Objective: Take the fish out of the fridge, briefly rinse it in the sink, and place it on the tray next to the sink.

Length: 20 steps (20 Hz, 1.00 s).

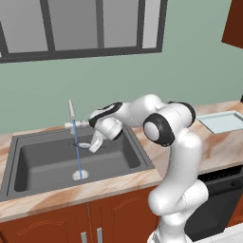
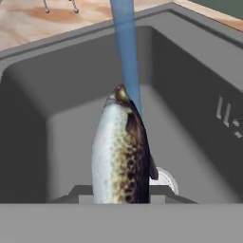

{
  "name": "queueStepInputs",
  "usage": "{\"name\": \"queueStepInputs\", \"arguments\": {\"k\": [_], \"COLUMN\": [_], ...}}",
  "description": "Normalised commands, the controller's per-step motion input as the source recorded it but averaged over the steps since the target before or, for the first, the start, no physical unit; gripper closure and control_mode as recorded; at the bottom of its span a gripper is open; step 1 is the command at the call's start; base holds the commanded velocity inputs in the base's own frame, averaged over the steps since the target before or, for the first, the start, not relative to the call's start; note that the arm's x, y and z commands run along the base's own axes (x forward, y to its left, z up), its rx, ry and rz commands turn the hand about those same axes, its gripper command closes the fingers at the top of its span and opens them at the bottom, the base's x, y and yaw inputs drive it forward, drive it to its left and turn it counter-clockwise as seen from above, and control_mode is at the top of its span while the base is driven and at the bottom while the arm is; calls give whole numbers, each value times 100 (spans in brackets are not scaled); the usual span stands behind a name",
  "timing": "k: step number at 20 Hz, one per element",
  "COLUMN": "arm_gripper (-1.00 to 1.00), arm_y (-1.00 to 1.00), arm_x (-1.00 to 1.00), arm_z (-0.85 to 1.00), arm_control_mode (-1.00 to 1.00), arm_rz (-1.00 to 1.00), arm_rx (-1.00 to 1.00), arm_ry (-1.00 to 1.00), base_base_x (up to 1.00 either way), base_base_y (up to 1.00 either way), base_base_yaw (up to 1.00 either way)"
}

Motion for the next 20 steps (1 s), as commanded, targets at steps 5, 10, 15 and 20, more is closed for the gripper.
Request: {"name": "queueStepInputs", "arguments": {"k": [5,10,15,20], "arm_gripper": [100,100,100,100], "arm_y": [12,11,11,0], "arm_x": [30,16,-32,-26], "arm_z": [-15,-3,0,0], "arm_control_mode": [-100,-100,-100,-100], "arm_rz": [-4,-2,0,0], "arm_rx": [-2,0,-1,0], "arm_ry": [-20,-13,-8,-2], "base_base_x": [0,0,0,0], "base_base_y": [0,0,0,0], "base_base_yaw": [0,0,0,0]}}
